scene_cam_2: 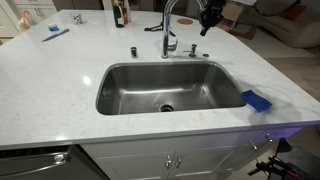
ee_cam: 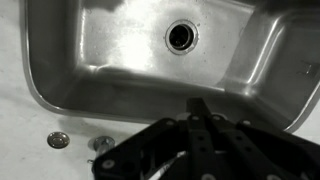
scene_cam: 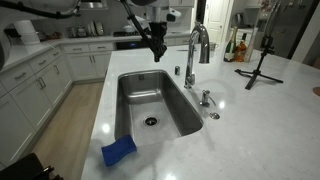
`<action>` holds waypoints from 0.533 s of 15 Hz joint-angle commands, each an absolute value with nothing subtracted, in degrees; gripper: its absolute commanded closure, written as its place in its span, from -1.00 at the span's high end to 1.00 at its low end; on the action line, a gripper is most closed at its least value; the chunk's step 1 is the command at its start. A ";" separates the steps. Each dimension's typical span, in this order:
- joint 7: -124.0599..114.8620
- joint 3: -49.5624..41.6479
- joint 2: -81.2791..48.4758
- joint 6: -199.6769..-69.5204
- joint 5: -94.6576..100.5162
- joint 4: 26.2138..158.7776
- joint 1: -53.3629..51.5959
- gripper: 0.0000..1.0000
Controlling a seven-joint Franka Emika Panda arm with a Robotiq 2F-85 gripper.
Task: Move the faucet nozzle to the right
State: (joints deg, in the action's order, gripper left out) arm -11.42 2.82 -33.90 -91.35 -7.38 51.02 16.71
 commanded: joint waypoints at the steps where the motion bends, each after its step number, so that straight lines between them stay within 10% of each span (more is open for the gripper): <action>1: -9.61 3.67 -27.64 -85.86 -7.37 56.34 16.53 -0.44; 2: -9.72 3.76 -26.54 -85.44 -7.10 57.51 16.37 -0.42; 3: -11.06 3.55 -30.67 -86.52 -7.37 52.43 16.51 -0.89; 8: -10.59 3.68 -28.66 -86.02 -7.35 54.95 16.28 -0.42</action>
State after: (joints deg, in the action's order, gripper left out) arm -10.59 3.68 -28.66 -86.02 -7.35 54.96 16.28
